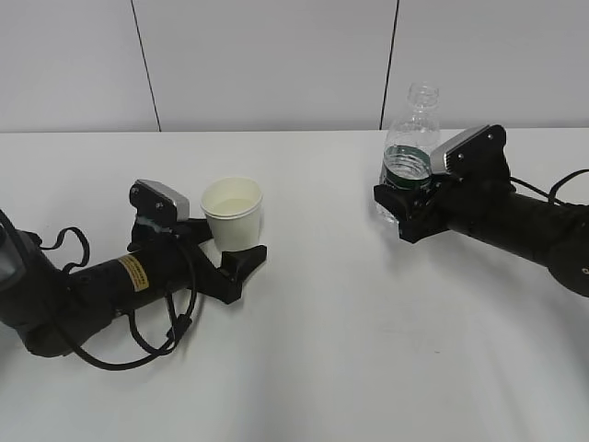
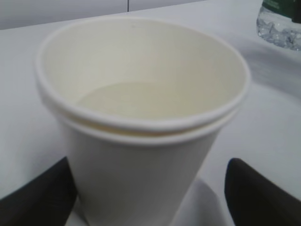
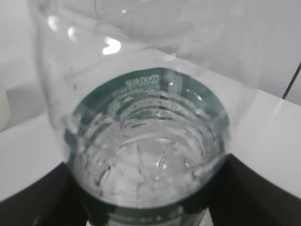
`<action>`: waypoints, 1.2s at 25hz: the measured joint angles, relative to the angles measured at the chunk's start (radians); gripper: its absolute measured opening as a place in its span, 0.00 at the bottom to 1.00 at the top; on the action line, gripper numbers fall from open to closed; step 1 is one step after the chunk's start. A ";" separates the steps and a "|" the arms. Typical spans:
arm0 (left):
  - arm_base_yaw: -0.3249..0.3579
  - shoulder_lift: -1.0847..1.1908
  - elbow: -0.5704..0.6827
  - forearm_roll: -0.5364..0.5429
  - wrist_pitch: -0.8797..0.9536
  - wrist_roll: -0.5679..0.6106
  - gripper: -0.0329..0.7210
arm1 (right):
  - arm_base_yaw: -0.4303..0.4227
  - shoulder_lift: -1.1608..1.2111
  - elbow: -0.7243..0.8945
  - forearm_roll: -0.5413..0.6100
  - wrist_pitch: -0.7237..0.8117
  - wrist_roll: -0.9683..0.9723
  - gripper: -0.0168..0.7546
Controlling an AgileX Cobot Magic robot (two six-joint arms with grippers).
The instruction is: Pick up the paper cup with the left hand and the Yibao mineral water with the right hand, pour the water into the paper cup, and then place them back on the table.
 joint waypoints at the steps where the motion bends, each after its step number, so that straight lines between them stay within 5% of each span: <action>1: 0.000 0.000 0.000 0.004 0.000 -0.004 0.86 | 0.000 0.000 0.000 -0.003 0.002 0.004 0.64; 20: 0.007 -0.098 0.050 0.044 0.130 -0.010 0.86 | 0.000 0.009 0.000 -0.031 0.051 0.066 0.64; 30: 0.037 -0.100 0.158 -0.026 0.021 0.053 0.85 | 0.000 0.083 0.031 0.000 -0.098 0.030 0.64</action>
